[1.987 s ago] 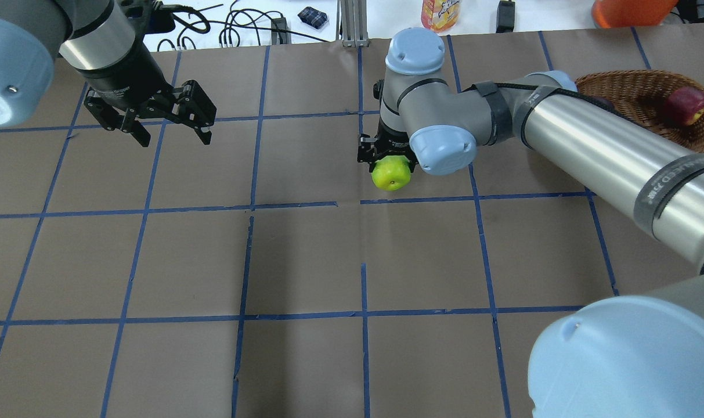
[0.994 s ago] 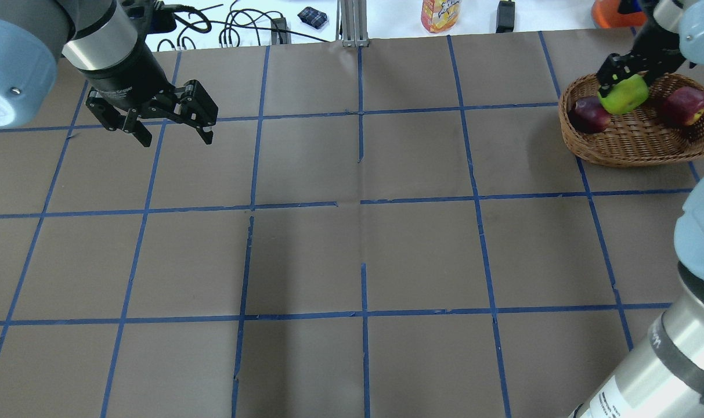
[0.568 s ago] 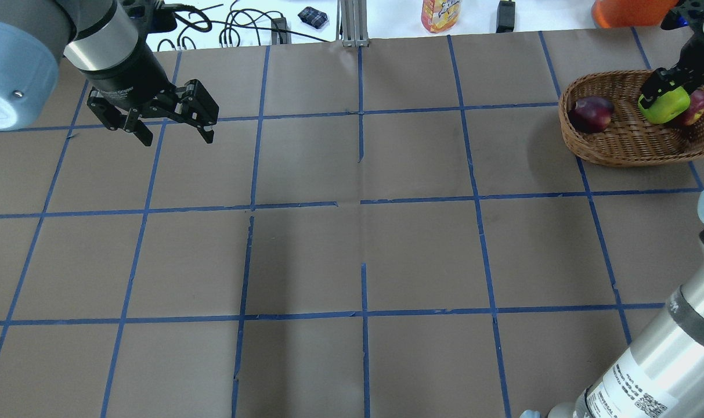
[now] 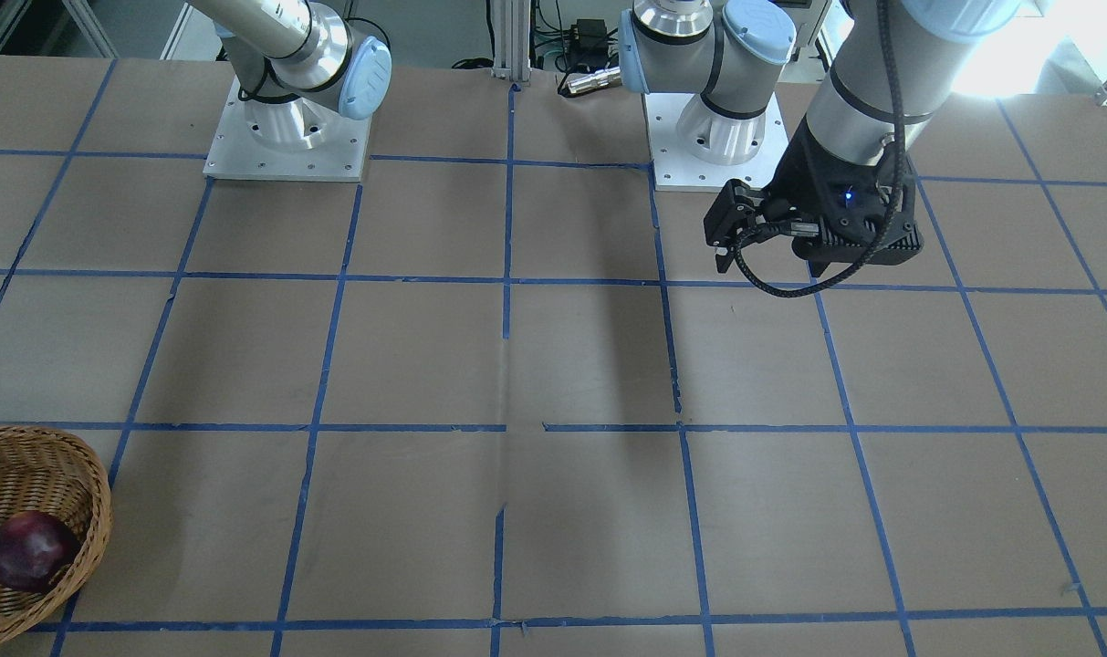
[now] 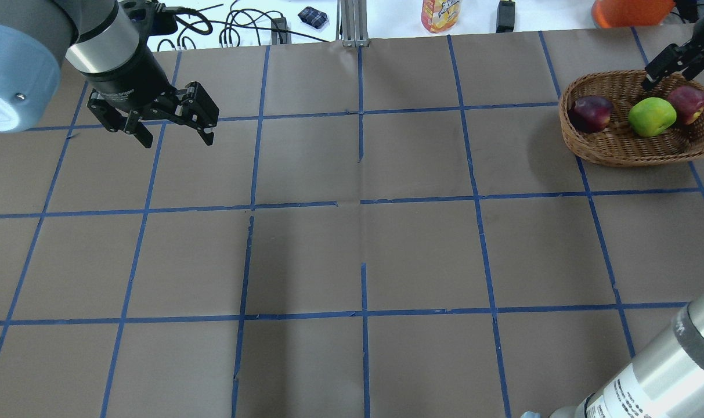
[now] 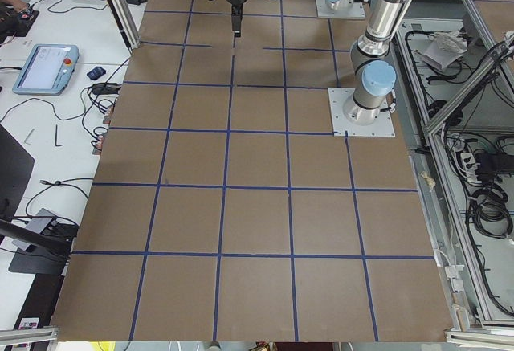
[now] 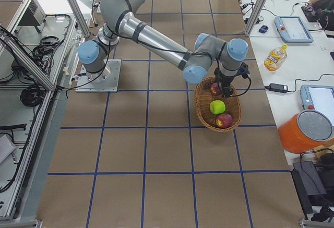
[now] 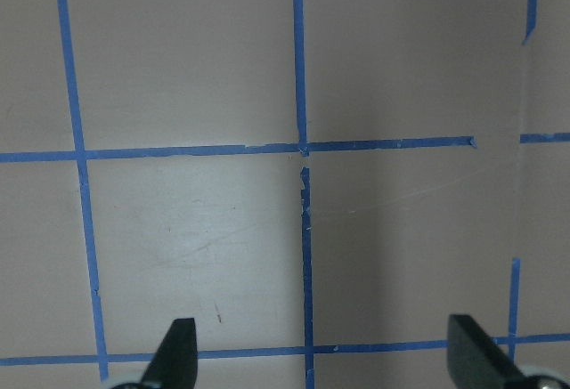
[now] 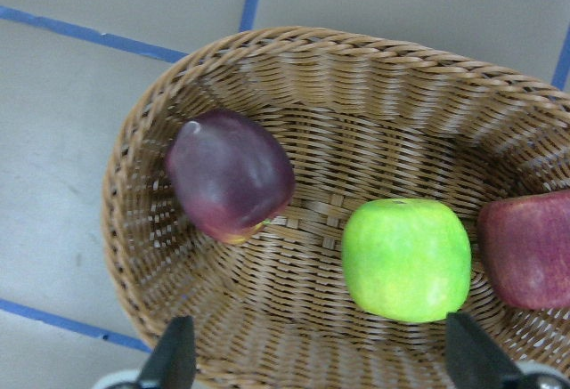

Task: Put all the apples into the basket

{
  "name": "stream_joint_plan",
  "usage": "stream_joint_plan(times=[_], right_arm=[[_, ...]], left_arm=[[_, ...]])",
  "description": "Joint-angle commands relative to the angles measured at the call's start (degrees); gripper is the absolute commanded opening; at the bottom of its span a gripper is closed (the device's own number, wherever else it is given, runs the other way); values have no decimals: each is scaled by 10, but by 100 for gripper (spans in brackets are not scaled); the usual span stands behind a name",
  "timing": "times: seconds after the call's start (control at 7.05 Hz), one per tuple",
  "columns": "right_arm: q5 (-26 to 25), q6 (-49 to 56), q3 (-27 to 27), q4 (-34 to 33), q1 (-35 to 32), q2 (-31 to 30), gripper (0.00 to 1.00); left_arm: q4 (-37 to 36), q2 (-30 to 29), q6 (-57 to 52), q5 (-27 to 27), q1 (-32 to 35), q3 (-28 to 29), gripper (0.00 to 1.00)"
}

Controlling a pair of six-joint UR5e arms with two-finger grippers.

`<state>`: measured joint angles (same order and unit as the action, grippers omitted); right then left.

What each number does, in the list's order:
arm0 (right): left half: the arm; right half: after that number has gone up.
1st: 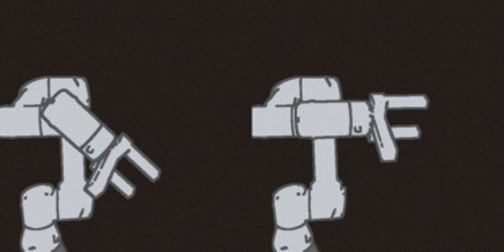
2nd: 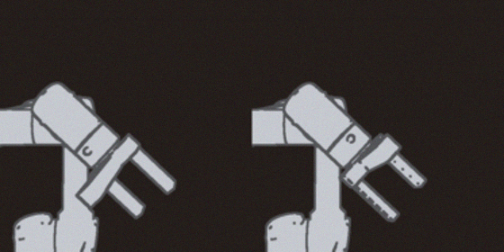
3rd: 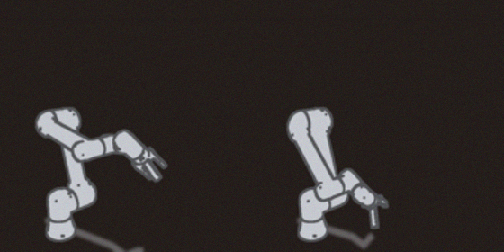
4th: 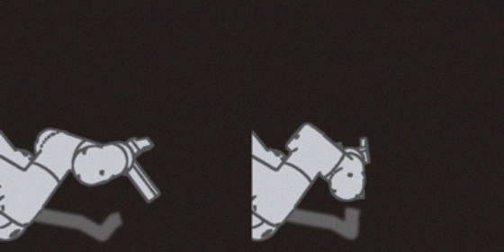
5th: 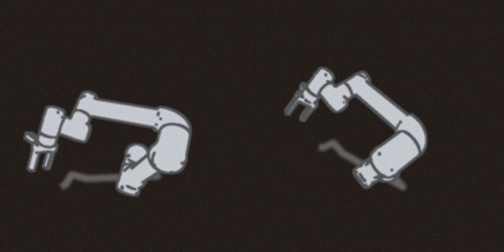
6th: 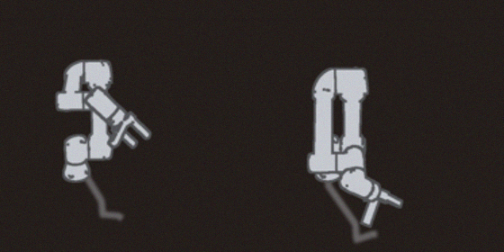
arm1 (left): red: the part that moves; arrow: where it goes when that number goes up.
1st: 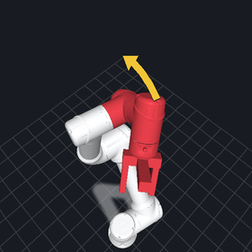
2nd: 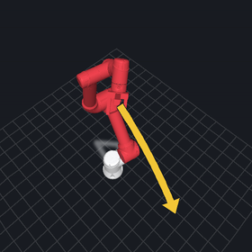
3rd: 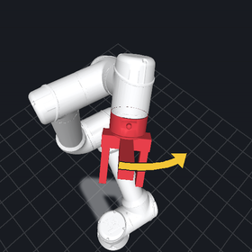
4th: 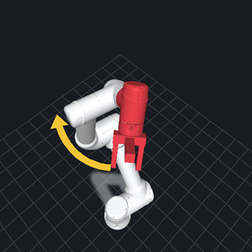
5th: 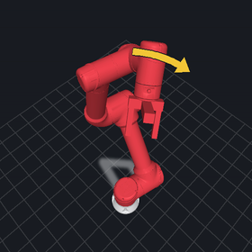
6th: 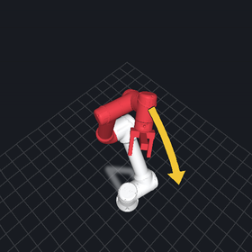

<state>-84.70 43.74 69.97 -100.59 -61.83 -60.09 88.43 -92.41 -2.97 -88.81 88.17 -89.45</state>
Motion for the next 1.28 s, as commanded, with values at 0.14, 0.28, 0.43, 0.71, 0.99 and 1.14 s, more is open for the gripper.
stream_joint_plan(times=[0.14, 0.28, 0.43, 0.71, 0.99, 1.14], right_arm=[[-33, -198, 10, 142, -127, -126, 100], [-30, -276, 16, 165, -177, -154, 100], [-40, -364, 21, 166, -244, -168, 100], [-40, -563, 27, 166, -349, -168, 100], [-37, -583, 62, 154, -373, -197, 100], [-41, -570, 67, 157, -363, -211, 100]], left_arm=[[-11, -2, -1, 1, 1, -2, 100], [-6, 6, -2, 1, 0, 8, 100], [-4, 8, -2, 1, 0, 8, 100], [-4, 13, -2, 1, 0, 11, 100], [-3, 4, -5, 6, 0, 16, 100], [-1, 8, -5, 5, 0, 15, 100]])
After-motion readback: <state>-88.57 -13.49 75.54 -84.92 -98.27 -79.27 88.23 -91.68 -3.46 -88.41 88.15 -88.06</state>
